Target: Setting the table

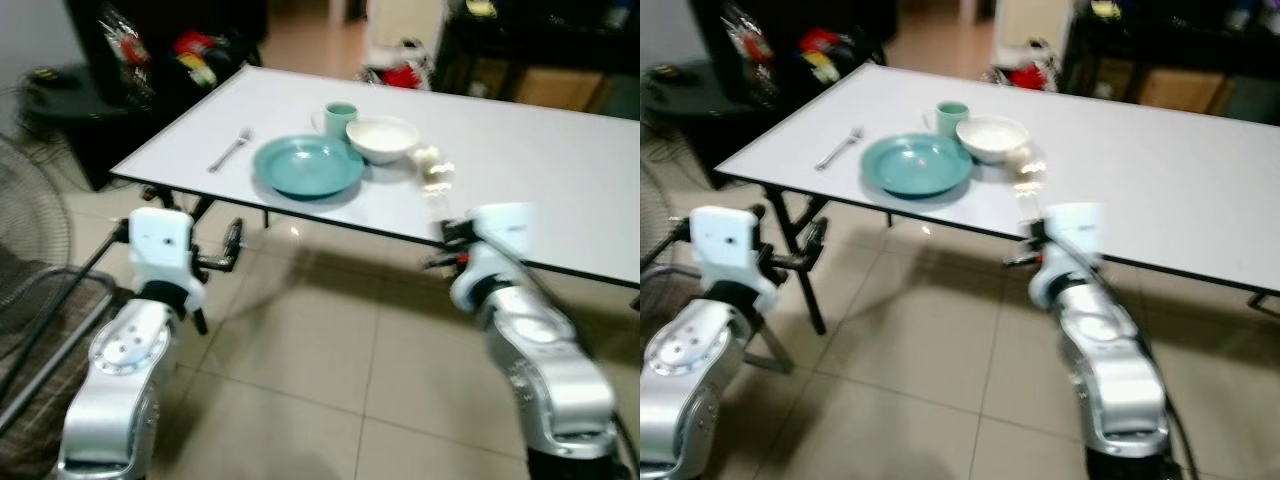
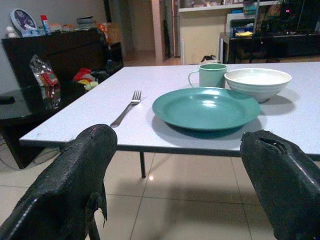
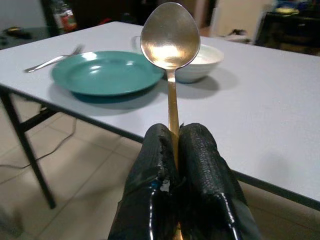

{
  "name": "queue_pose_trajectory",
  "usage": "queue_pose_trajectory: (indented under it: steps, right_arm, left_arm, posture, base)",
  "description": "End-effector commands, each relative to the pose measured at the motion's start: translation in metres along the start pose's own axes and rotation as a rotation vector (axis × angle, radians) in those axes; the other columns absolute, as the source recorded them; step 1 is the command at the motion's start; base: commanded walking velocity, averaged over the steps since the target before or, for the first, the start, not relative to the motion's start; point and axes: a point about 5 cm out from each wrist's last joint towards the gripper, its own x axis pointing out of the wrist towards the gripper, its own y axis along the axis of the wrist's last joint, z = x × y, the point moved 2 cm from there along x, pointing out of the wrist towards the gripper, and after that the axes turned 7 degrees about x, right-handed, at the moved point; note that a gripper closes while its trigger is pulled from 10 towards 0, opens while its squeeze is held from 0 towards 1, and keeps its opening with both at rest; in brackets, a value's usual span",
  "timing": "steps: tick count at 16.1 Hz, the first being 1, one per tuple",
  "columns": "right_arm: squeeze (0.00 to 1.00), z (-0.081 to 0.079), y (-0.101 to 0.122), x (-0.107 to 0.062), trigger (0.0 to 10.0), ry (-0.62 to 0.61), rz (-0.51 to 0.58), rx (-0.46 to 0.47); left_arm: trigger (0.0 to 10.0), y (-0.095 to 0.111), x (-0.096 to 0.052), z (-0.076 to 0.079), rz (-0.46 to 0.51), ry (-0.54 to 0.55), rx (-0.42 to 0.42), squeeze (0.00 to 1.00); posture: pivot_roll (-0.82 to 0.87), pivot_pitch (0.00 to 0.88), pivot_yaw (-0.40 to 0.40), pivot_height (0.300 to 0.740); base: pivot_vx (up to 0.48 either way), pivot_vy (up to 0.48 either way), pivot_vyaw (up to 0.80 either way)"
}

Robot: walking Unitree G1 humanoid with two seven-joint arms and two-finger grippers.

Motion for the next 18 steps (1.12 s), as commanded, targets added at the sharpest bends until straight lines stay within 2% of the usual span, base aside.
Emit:
queue_pose_trajectory:
  steps: [1,4,7,11,18]
  right_arm:
    - [0.0,0.0081,-0.0023,-0.0015,10.0,-0.026,-0.015,-0.03]
    - [0.0,0.0069,-0.0091,-0.0053,10.0,-0.012,-0.04,-0.023]
    - [0.0,0.0063,-0.0106,-0.007,10.0,-0.019,-0.041,-0.015]
    - [0.0,0.0057,-0.0102,-0.0057,10.0,-0.015,-0.048,-0.005]
    - [0.0,0.0053,-0.0043,-0.0031,10.0,-0.022,-0.02,0.005]
  left_arm:
    - [10.0,0.0025,0.0018,0.0053,0.007,-0.025,-0.007,0.0]
    - [10.0,0.0034,0.0007,0.0097,0.005,-0.047,-0.011,0.0]
    - [10.0,0.0025,0.0019,0.0079,0.002,-0.053,-0.011,0.0]
    - [10.0,0.0051,0.0073,0.0082,0.013,-0.044,-0.018,0.0]
    - [10.0,0.0059,0.0075,0.0097,0.021,-0.066,-0.01,0.0]
  posture:
    - [0.01,0.0,0.008,0.74]
    - [0.02,0.0,0.017,0.74]
    - [0.0,0.0,0.027,0.74]
    - [0.01,0.0,0.019,0.74]
    - [0.01,0.0,0.021,0.74]
  base:
    - [0.319,0.0,0.0]
    - [0.315,0.0,0.0]
    - [0.32,0.0,0.0]
    - [0.34,0.0,0.0]
    - [0.355,0.0,0.0]
